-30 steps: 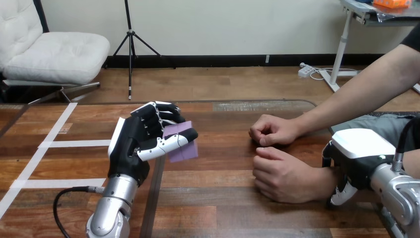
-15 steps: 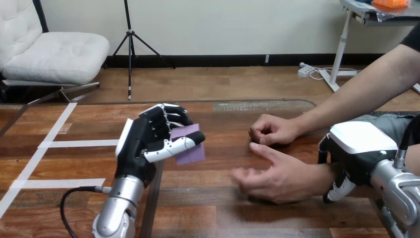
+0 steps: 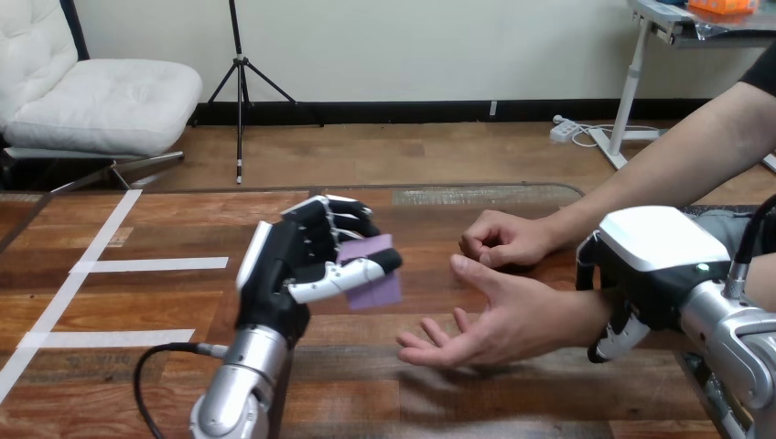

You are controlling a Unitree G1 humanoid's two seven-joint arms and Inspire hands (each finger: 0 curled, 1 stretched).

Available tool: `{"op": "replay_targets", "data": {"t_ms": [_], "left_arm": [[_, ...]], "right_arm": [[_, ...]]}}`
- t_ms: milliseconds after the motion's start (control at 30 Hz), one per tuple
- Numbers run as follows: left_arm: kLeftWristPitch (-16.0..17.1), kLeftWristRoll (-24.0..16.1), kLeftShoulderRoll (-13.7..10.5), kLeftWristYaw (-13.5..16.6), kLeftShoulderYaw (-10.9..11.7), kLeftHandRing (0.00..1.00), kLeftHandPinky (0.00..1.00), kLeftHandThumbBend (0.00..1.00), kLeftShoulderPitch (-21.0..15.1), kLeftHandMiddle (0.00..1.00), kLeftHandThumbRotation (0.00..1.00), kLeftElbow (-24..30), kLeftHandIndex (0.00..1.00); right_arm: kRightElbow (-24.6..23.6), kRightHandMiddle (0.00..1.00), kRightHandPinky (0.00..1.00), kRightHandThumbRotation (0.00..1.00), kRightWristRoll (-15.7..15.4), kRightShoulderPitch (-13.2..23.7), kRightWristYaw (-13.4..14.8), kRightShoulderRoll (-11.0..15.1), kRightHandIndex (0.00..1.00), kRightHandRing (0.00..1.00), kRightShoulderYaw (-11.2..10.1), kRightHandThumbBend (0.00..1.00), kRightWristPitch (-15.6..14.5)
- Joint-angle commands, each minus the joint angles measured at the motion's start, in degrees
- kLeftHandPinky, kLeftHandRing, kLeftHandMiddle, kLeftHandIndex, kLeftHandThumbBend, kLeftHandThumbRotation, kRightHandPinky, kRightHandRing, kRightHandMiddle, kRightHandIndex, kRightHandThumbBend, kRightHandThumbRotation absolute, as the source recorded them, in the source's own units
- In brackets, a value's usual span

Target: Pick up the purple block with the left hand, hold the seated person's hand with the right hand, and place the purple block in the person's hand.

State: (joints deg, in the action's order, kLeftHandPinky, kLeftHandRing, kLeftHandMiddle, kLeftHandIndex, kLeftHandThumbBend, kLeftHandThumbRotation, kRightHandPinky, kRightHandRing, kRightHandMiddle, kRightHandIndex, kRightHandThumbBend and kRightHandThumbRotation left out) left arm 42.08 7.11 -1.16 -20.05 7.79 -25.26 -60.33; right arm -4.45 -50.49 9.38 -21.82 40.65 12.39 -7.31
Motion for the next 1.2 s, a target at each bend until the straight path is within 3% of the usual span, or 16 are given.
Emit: {"op": "replay_targets", "data": {"t_ms": [0,333,1167], "left_arm": [[-0.19,-0.12,0.92,-0.24,-0.69,0.41,0.35,0.88,-2.88,0.48,0.06,2.05,0.49],[-1.24,0.33,1.66,-1.87,-0.45,0.41,0.35,0.89,-3.21,0.48,0.06,1.54,0.49],[-2.87,-1.31,2.1,-2.0,-1.6,0.4,0.35,0.91,-3.14,0.47,0.09,1.42,0.49]], "right_arm": [[-4.39,0.41,0.25,0.0,-0.35,4.29,0.03,1.07,0.5,0.33,-2.75,0.84,-0.57],[-5.04,0.4,0.24,0.0,-0.41,4.81,-0.42,0.89,0.5,0.31,-2.66,0.84,-0.59],[-7.09,0.38,0.24,0.0,-2.14,5.82,-0.42,0.17,0.47,0.31,-2.03,0.85,-0.1]]}}
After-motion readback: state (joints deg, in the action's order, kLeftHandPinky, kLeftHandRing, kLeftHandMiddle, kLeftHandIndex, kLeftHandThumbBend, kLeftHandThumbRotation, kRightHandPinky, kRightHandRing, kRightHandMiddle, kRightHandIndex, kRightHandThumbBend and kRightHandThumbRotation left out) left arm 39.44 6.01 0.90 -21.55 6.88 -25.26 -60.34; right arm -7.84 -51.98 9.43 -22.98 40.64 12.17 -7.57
